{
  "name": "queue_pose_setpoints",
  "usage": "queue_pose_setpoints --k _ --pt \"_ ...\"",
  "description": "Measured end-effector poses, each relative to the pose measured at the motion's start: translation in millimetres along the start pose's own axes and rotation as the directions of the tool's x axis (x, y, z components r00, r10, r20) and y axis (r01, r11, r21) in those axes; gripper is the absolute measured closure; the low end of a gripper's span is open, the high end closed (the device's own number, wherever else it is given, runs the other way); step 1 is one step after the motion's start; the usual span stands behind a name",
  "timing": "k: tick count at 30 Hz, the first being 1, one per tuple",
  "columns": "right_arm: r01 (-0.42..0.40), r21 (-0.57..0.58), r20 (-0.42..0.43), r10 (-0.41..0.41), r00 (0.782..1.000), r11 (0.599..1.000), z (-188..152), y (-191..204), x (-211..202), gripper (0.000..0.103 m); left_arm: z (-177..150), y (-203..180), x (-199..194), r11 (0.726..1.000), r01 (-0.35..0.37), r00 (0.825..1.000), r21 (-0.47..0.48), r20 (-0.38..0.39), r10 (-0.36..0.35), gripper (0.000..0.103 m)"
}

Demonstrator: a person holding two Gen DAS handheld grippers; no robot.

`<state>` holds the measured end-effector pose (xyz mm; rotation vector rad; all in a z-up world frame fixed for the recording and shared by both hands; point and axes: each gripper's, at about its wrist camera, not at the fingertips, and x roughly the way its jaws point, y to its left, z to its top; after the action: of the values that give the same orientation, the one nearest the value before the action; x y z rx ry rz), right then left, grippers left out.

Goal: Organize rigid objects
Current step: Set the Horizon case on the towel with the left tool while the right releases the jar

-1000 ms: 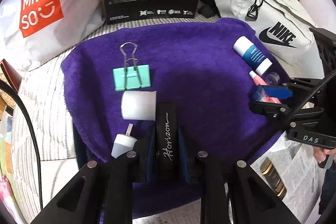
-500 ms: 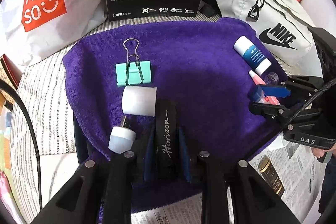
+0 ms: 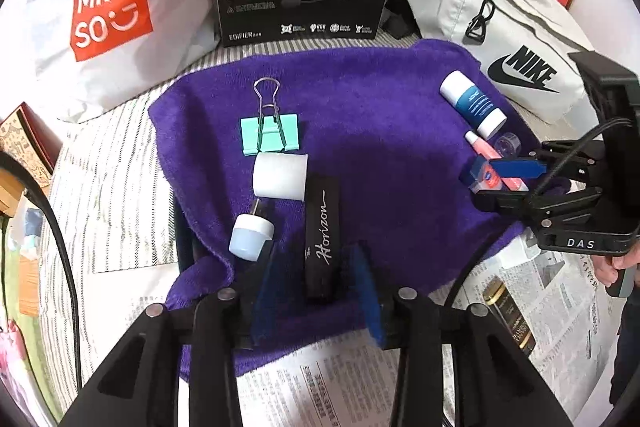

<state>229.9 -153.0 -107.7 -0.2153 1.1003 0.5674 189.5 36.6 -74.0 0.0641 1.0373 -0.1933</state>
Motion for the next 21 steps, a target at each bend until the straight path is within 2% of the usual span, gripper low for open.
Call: queue_pose_setpoints --k 8,13,15,17,21 --pt "0.02 0.068 0.024 -0.021 0.999 0.997 -15 -3 -24 0.058 -4 -6 -23 1.0 0.001 0.999 -0.002 0.034 -0.001 0.065" --pt "0.034 0.113 0.064 -0.041 0.997 0.993 -29 -6 -48 0.051 -11 -13 -36 1.0 -0.01 0.999 -0.002 0.045 0.011 0.065" --pt "0.033 0.142 0.076 -0.044 0.996 0.989 -38 -9 -58 0.051 -16 -16 -38 1.0 -0.007 0.999 -0.008 0.049 0.008 0.065" --pt "0.034 0.178 0.091 -0.051 0.995 0.983 -49 -12 -69 0.05 -22 -19 -40 1.0 0.005 0.999 -0.017 0.047 -0.004 0.06" --pt "0.033 0.221 0.129 -0.063 0.99 0.975 -75 -12 -90 0.05 -34 -33 -39 1.0 0.018 0.999 -0.014 0.038 -0.017 0.059"
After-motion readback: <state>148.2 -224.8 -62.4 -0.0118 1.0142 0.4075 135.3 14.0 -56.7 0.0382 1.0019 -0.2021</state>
